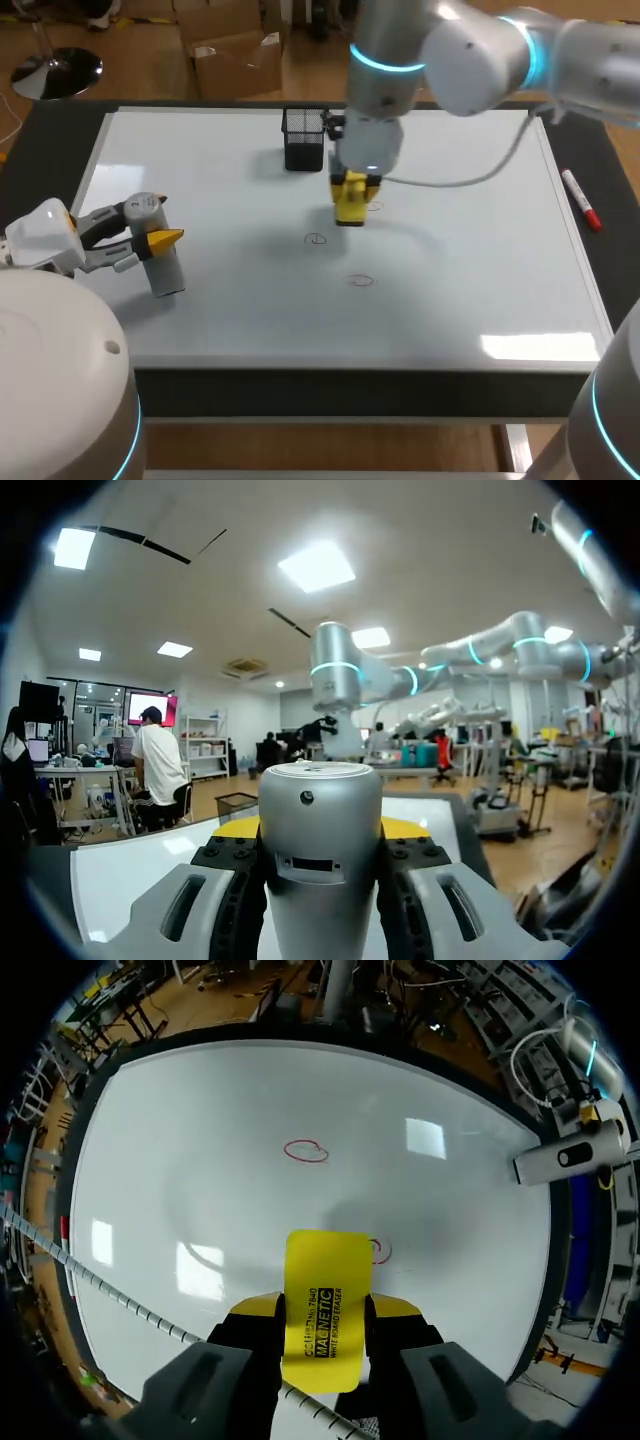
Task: Pick up the inspection probe, press it on each red-marked spot on the whiteboard one by one, put down the probe, pick up the eraser, and wipe off all the red marks.
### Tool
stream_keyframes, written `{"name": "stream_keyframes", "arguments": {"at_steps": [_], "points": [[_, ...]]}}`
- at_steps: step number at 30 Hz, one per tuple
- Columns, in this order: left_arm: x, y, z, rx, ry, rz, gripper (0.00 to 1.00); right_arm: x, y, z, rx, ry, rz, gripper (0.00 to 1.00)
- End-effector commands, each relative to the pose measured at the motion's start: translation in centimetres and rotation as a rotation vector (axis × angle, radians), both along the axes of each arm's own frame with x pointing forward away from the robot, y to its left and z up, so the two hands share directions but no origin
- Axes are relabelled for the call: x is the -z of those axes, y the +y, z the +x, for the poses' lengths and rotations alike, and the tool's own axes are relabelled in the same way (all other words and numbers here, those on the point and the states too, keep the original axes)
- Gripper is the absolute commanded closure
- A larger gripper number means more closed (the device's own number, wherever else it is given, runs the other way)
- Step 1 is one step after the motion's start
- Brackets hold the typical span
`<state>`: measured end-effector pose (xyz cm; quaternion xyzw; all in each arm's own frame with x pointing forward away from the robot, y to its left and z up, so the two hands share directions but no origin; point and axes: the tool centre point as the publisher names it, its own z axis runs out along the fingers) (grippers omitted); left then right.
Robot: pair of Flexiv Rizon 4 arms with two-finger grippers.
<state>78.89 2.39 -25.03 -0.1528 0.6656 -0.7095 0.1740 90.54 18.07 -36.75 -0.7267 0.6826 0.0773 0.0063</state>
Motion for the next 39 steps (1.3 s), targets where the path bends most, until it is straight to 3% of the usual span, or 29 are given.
{"name": "stream_keyframes", "arguments": {"at_steps": [1,10,22,39], "points": [[-0.1,0.0,-0.1,-0.001,0.000,0.000,1.00,0.8,3.7,0.1,-0.036,-0.006,-0.167,1.00],[-0.1,0.0,-0.1,-0.001,0.000,0.000,1.00,1.8,6.3,-1.3,0.003,-0.019,-0.160,1.00],[-0.1,0.0,-0.1,-0.001,0.000,0.000,1.00,3.1,7.2,-2.7,0.051,-0.026,-0.137,1.00],[-0.1,0.0,-0.1,-0.001,0.000,0.000,1.00,5.0,6.9,-2.5,0.036,0.007,-0.113,1.00]]}}
